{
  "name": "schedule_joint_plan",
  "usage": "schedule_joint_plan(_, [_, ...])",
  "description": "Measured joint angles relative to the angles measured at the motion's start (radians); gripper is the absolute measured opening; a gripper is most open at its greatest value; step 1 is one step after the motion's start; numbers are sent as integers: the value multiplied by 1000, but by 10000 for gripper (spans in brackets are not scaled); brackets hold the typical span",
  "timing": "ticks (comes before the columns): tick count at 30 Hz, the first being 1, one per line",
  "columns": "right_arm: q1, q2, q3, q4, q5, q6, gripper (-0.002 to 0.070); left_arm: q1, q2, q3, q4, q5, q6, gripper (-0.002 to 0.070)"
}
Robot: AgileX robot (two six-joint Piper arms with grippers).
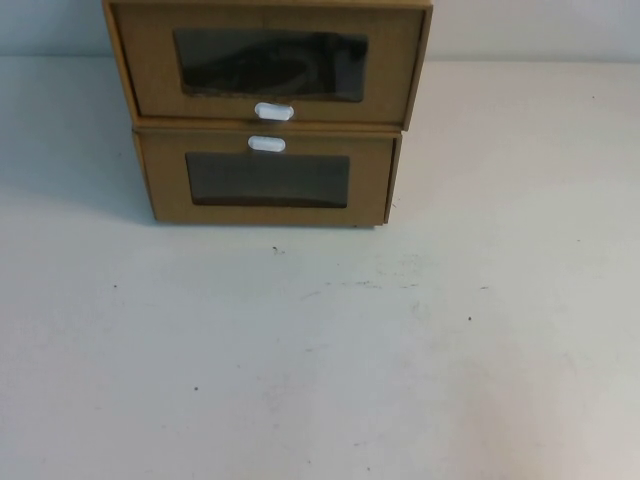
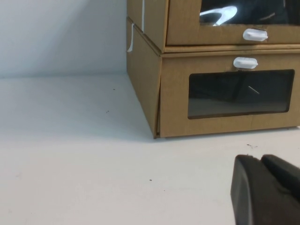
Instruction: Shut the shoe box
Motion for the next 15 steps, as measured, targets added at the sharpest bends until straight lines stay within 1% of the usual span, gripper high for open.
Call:
schedule_joint_plan(1, [-74,-25,37,5,-47,0,-11,0,0,0,0,0,0,-5])
schedule_joint_plan(4, [-240,-112,113,9,-123,0,-11,0,0,0,0,4,0,-5])
schedule_joint_plan(7, [-336,-205,150,12,-133,16,-11,0,0,0,0,4,0,-5])
schedule_joint_plan(11, [-374,-312,163,25,-96,41,-11,0,0,0,11,4,0,-5])
schedule_joint_plan(15, [-376,-329,175,42,-74,48,-11,0,0,0,194,10,0,-5])
